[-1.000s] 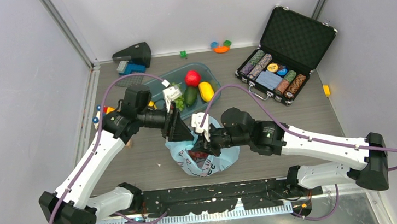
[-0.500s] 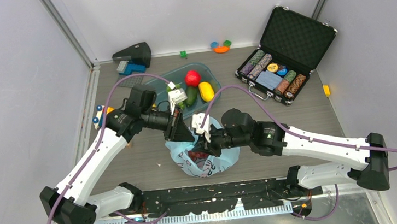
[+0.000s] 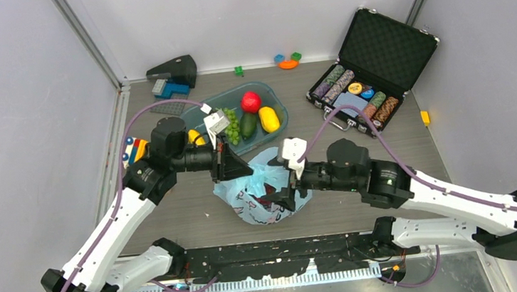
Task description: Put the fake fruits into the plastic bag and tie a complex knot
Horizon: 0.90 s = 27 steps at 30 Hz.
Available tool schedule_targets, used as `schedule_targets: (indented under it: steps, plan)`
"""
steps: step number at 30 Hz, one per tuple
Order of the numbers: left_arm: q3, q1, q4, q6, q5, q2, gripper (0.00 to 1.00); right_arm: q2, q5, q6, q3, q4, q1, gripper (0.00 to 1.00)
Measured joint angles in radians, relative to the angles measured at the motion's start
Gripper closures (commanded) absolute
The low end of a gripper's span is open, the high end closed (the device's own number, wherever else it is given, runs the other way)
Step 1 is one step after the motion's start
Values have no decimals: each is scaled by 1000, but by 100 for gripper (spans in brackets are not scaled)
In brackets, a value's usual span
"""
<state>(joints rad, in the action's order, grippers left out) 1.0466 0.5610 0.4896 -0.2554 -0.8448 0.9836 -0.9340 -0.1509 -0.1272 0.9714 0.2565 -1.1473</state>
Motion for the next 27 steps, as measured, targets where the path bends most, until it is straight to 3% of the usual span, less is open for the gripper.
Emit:
schedule_targets:
  steps: [13, 20, 27]
  plan:
    - [-29, 1, -62, 6, 60, -72, 100, 89, 296, -62, -5, 37, 0, 3]
    - [-106, 58, -113, 64, 256, -224, 100, 119, 460, 227, -5, -76, 0, 6]
    - [-174, 212, -263, 99, 541, -231, 100, 105, 544, 484, 23, -101, 5, 1]
